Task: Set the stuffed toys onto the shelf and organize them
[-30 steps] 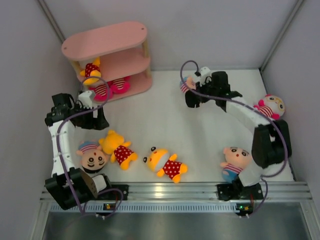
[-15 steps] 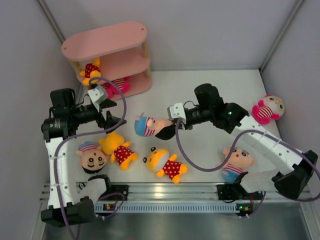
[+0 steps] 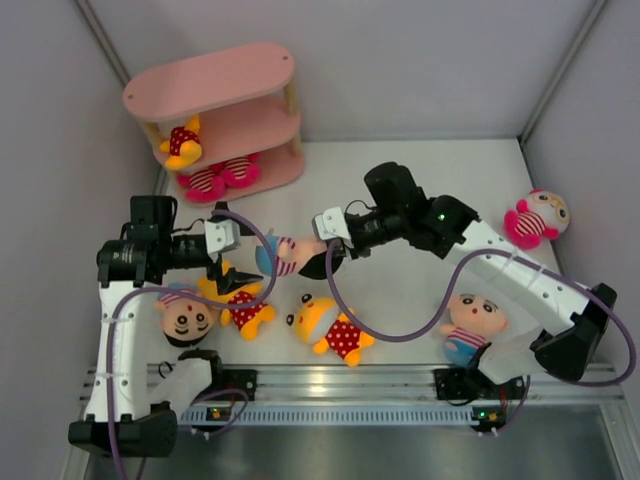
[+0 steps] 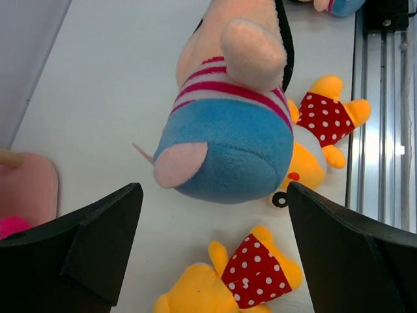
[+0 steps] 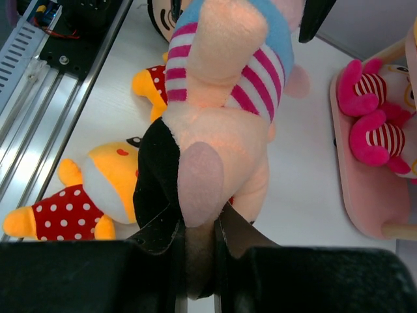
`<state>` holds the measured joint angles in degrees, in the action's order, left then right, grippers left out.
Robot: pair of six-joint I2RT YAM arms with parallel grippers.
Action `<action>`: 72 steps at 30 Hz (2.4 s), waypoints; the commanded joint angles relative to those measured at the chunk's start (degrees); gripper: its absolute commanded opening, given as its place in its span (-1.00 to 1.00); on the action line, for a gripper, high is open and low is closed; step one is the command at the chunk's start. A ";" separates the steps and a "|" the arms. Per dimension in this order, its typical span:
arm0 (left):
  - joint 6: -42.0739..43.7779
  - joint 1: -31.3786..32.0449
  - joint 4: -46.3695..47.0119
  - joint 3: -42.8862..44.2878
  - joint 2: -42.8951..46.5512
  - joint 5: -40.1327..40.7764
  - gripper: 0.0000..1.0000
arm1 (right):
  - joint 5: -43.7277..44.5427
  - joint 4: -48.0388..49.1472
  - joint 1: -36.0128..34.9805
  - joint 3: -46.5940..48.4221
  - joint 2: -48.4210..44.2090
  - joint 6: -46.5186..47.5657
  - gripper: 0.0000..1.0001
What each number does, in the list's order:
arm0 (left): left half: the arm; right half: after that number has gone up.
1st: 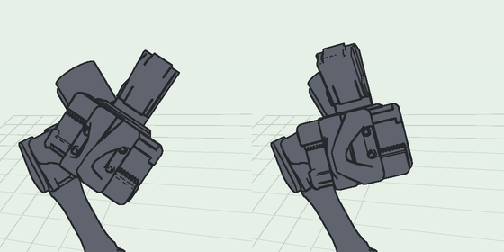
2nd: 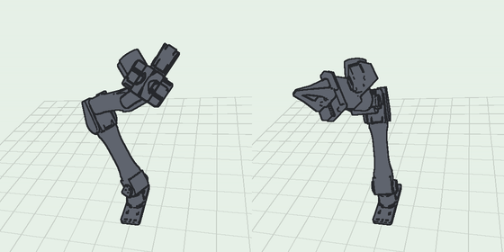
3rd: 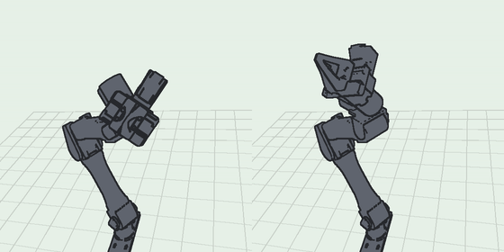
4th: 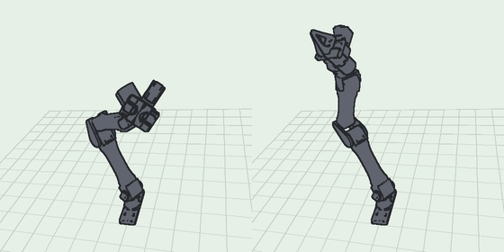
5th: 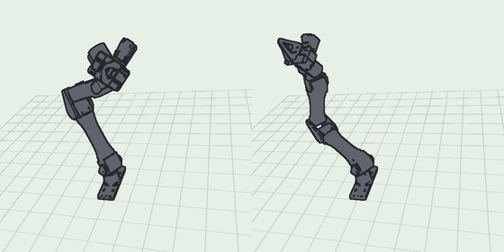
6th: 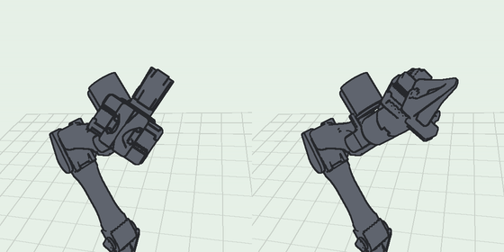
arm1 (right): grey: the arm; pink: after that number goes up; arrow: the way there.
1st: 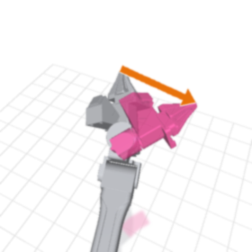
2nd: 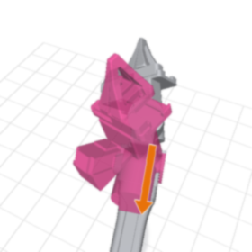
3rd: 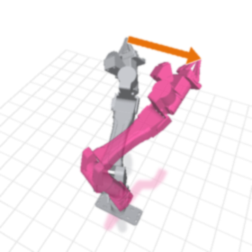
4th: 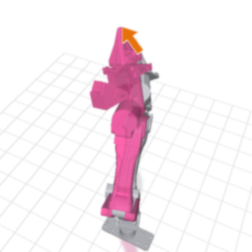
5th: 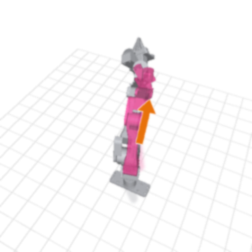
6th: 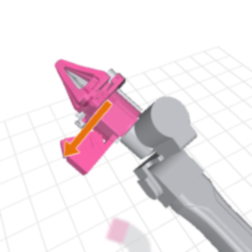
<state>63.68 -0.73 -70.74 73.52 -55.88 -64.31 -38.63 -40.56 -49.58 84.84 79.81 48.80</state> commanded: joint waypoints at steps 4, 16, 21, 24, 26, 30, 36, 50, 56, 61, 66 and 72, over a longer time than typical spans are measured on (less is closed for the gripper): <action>8.48 0.38 -3.09 2.24 -1.69 0.42 0.96 | -1.53 -1.81 -3.15 6.04 2.54 2.88 -0.99; 3.66 3.37 -3.09 0.48 -0.63 0.23 -1.00 | 2.58 10.47 -3.42 4.03 3.69 -2.71 -0.57; -4.94 3.37 0.84 12.07 -3.09 9.80 -1.00 | 19.89 30.16 -1.49 -9.67 -3.07 -13.53 0.28; -13.92 3.37 10.34 18.40 -3.71 19.47 -1.00 | 26.31 38.34 -0.08 -16.27 -7.64 -19.16 0.37; -18.31 3.37 14.90 24.61 -4.85 24.99 -1.00 | 30.26 42.29 0.19 -20.13 -10.71 -21.81 0.39; -24.56 3.37 17.91 38.35 -10.46 33.18 -1.00 | 33.62 44.33 0.10 -24.45 -14.94 -24.53 0.39; -21.24 3.37 28.18 43.47 -14.51 56.78 -1.00 | 33.80 45.83 0.19 -28.94 -18.90 -27.44 0.39; -0.86 5.21 54.55 42.24 -34.73 93.28 -1.00 | 34.85 43.99 0.10 -34.47 -24.61 -32.10 0.40; 13.30 9.69 63.00 38.56 -40.62 104.11 -1.00 | 35.38 42.49 0.10 -36.23 -27.51 -33.24 0.40; 13.75 11.63 63.18 34.34 -39.75 105.97 -1.00 | 36.26 41.09 0.19 -37.81 -30.32 -34.03 0.40; 19.88 11.63 70.11 26.43 -38.08 108.69 -1.00 | 36.61 41.08 0.10 -38.69 -31.47 -34.47 0.40; 19.56 11.10 74.08 25.19 -39.05 110.72 -1.00 | 36.35 40.82 0.10 -38.78 -31.21 -35.44 0.41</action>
<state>82.43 10.85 -3.97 98.43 -96.71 43.35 -2.61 -0.51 -49.69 46.37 49.34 14.76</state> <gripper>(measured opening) 0.101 0.702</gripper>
